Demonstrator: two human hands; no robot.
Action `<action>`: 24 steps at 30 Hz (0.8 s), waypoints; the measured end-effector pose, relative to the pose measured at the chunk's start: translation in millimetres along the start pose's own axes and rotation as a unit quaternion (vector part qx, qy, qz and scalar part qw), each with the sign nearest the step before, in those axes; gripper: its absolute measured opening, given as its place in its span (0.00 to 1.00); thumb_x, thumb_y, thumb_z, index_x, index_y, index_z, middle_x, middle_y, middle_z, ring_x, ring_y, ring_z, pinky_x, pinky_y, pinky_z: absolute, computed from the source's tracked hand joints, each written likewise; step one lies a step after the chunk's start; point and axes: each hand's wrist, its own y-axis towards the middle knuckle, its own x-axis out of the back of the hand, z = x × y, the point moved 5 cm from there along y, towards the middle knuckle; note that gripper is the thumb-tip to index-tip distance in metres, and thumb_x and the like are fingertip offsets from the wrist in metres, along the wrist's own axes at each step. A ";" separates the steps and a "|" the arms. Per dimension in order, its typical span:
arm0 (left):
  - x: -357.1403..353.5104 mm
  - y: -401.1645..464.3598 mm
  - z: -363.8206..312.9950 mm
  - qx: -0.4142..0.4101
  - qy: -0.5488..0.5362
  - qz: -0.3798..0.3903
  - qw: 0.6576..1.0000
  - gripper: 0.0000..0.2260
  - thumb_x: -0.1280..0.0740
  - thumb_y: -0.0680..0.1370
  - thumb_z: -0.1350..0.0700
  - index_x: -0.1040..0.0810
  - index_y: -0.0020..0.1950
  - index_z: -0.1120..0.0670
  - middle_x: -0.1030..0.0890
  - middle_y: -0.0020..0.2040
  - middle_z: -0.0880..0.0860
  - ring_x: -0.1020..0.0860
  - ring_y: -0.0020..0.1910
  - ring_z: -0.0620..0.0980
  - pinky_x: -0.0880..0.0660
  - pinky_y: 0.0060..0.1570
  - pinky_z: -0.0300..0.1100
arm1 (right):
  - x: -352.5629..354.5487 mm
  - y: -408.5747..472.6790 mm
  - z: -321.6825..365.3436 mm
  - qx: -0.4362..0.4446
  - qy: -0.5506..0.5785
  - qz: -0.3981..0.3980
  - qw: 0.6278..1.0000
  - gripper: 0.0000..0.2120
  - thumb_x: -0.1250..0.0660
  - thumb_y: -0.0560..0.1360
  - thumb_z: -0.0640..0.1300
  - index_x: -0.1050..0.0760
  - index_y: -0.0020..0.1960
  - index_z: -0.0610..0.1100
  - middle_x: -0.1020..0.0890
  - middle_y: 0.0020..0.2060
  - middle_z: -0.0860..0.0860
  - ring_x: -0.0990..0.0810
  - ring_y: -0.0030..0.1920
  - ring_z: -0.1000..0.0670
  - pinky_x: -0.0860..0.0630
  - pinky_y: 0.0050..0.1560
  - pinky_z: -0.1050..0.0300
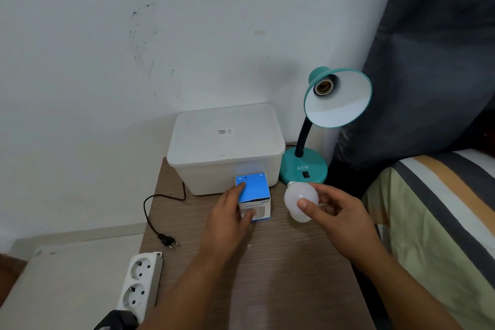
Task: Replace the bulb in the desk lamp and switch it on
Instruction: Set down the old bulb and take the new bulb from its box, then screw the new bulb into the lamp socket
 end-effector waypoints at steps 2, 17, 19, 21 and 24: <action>-0.9 0.1 1.2 -0.006 0.001 0.001 1.000 0.29 0.30 0.79 0.50 0.37 0.78 0.46 0.31 0.75 0.50 0.29 0.69 0.49 0.23 0.62 0.48 | 0.5 -0.9 -4.0 0.000 0.025 -0.009 1.000 0.28 0.29 0.64 0.64 0.22 0.62 0.59 0.17 0.54 0.57 0.18 0.51 0.60 0.19 0.47 0.60; 7.4 -0.7 -7.7 -0.011 0.026 -0.003 1.000 0.35 0.28 0.77 0.50 0.41 0.80 0.46 0.33 0.77 0.50 0.33 0.73 0.49 0.32 0.70 0.44 | 7.8 -14.5 5.5 0.031 0.130 -0.096 0.986 0.27 0.25 0.72 0.37 0.27 0.65 0.57 0.21 0.56 0.54 0.15 0.48 0.55 0.19 0.47 0.62; 12.4 -3.7 -13.2 -0.024 0.037 -0.005 0.999 0.36 0.26 0.76 0.52 0.40 0.80 0.50 0.32 0.76 0.52 0.32 0.74 0.50 0.36 0.70 0.40 | 15.2 -16.7 13.2 0.052 0.107 -0.112 0.987 0.30 0.22 0.70 0.36 0.28 0.64 0.59 0.21 0.54 0.58 0.15 0.49 0.57 0.19 0.48 0.64; 19.8 -5.9 -18.2 -0.036 0.039 -0.016 0.998 0.35 0.25 0.74 0.54 0.36 0.78 0.54 0.29 0.74 0.55 0.30 0.73 0.52 0.37 0.70 0.40 | 23.5 -18.2 20.4 0.073 0.072 -0.126 0.987 0.31 0.23 0.70 0.36 0.29 0.64 0.61 0.22 0.53 0.61 0.17 0.49 0.60 0.20 0.48 0.66; 35.3 -9.4 -34.2 -0.064 0.051 -0.038 0.996 0.32 0.25 0.74 0.55 0.32 0.76 0.54 0.24 0.70 0.54 0.26 0.69 0.53 0.35 0.64 0.37 | 37.8 -17.0 26.2 0.090 0.055 -0.154 0.982 0.31 0.24 0.72 0.38 0.30 0.67 0.60 0.22 0.51 0.63 0.17 0.48 0.61 0.21 0.47 0.68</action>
